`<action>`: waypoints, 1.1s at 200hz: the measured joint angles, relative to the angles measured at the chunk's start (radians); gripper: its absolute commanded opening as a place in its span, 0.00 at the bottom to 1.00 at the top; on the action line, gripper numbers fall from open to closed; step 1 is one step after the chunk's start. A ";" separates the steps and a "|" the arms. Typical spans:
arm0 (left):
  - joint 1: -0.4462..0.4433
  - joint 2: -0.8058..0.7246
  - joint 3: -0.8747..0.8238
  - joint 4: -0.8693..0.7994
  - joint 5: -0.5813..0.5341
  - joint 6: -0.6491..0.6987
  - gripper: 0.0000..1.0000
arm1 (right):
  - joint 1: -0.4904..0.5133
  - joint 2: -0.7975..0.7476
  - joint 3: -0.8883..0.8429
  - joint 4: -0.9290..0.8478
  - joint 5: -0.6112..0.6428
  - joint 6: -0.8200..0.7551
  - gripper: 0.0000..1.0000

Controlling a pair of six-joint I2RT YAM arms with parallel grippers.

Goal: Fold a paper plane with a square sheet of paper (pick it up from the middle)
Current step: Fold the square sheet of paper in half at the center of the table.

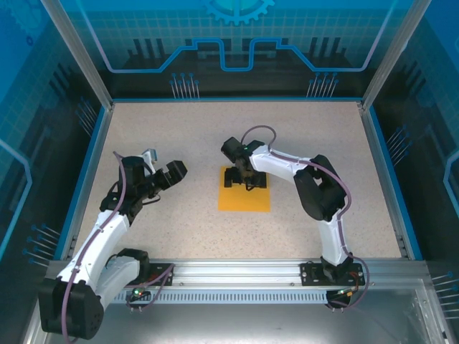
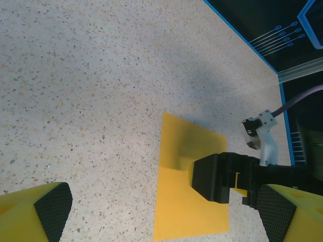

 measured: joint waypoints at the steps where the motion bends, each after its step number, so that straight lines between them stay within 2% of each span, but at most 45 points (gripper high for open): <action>1: 0.000 0.000 0.000 0.000 0.000 0.000 0.99 | 0.000 0.001 0.000 0.000 0.000 0.000 0.99; 89: 0.000 0.000 -0.007 0.014 0.018 0.000 0.98 | 0.004 0.053 0.017 -0.014 0.001 0.000 1.00; 139: 0.000 0.000 -0.007 0.014 0.018 0.000 0.99 | 0.006 0.035 -0.018 0.021 0.009 0.000 0.95; 160: 0.000 0.000 -0.007 0.013 0.018 0.000 0.98 | 0.007 0.033 -0.019 0.023 0.013 0.000 0.90; 220: 0.000 0.000 -0.007 0.013 0.020 0.000 0.98 | 0.009 0.046 0.019 -0.016 0.020 -0.012 0.95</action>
